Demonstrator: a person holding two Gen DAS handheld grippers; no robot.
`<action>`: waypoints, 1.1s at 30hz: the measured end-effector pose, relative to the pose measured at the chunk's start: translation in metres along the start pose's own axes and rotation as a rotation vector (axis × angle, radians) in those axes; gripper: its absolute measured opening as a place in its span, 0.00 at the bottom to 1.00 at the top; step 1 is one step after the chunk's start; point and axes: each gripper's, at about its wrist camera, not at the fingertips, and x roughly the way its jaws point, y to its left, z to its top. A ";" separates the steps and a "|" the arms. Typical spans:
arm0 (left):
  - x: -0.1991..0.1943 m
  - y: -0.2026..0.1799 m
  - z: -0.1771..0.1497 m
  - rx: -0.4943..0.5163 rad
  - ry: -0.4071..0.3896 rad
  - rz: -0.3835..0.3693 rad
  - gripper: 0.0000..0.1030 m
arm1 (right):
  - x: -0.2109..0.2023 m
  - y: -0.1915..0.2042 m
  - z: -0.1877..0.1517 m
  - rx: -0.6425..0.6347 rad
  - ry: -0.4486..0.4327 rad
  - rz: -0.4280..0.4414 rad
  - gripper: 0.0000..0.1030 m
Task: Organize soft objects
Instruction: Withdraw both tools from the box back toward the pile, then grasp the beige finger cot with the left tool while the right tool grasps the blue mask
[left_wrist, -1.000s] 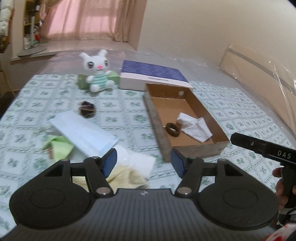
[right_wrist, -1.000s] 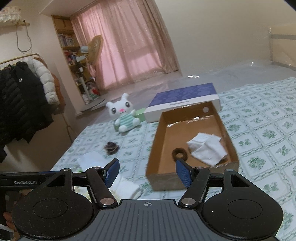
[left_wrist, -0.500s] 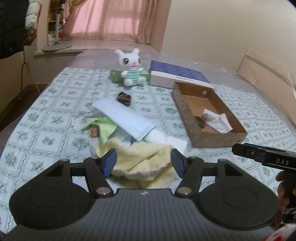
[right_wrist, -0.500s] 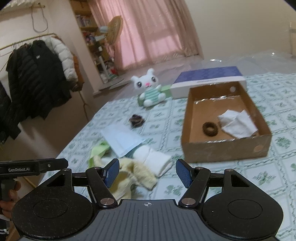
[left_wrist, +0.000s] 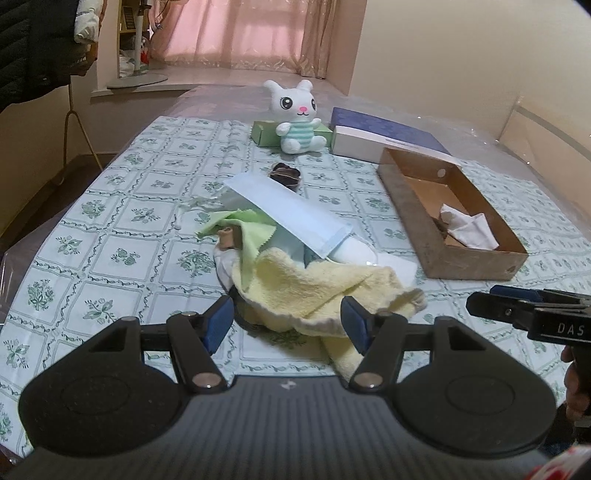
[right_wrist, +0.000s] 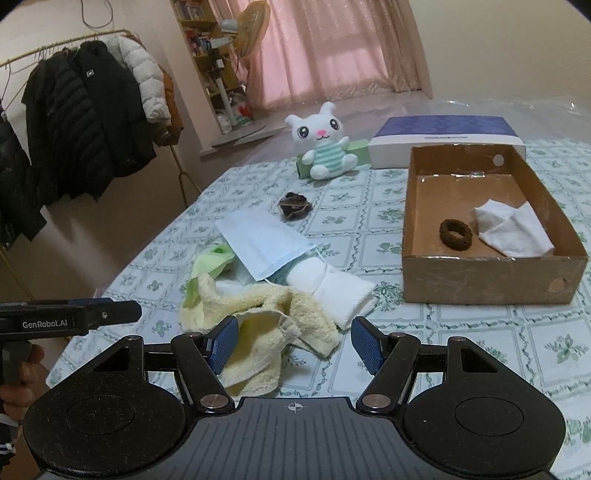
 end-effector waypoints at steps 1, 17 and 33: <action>0.003 0.001 0.001 0.002 0.000 0.006 0.59 | 0.003 0.001 0.001 -0.008 0.001 -0.001 0.65; 0.056 0.027 0.023 0.022 -0.012 0.042 0.50 | 0.074 0.018 0.037 -0.184 -0.001 0.023 0.65; 0.111 0.071 0.042 -0.009 0.000 0.083 0.42 | 0.164 0.041 0.053 -0.364 0.049 0.028 0.65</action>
